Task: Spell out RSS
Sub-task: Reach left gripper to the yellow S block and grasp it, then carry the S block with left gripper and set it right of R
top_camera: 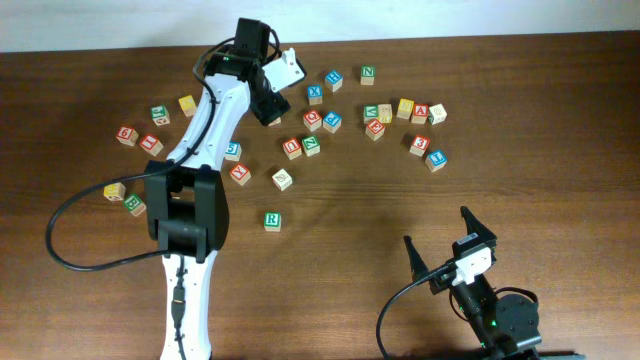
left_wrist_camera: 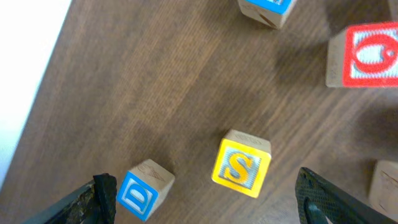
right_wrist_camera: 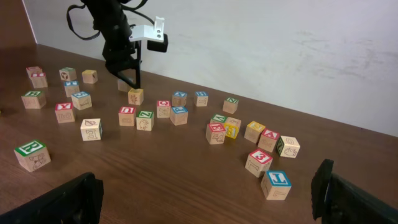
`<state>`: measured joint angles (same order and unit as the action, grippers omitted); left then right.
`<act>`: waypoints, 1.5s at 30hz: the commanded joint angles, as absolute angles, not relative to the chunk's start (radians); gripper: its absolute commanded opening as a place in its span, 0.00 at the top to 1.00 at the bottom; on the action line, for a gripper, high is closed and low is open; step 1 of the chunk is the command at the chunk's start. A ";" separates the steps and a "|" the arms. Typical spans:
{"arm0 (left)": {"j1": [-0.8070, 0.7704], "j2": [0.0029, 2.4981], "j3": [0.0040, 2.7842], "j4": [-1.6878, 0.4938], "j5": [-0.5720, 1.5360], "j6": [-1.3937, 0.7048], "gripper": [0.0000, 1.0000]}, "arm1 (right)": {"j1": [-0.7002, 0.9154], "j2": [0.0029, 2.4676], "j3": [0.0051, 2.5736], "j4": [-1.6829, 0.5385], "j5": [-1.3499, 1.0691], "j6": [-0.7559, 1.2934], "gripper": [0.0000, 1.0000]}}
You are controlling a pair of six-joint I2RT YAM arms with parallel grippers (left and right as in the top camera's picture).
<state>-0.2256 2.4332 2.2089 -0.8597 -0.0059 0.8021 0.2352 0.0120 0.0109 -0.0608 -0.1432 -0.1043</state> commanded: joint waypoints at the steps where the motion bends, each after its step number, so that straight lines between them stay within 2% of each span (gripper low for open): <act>1: -0.219 2.495 2.234 -0.841 0.012 0.818 0.17 | 0.227 0.004 0.006 -0.068 -0.139 -0.096 0.02; 11: -0.200 2.550 2.234 -0.846 0.080 0.802 0.31 | 0.227 0.004 0.006 -0.068 -0.139 -0.096 0.02; 26: -0.200 2.568 2.234 -0.846 0.094 0.772 0.60 | 0.227 0.004 0.006 -0.068 -0.139 -0.096 0.02; 33: -0.200 2.568 2.234 -0.846 0.092 0.737 0.68 | 0.227 0.004 0.006 -0.068 -0.139 -0.096 0.02; 45: -0.200 2.568 2.293 -0.863 0.090 0.625 0.77 | 0.227 0.004 0.006 -0.068 -0.139 -0.096 0.02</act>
<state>-0.2043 2.5454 2.2314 -0.8520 0.0757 0.6769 0.2352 0.0120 0.0109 -0.0608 -0.1432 -0.1043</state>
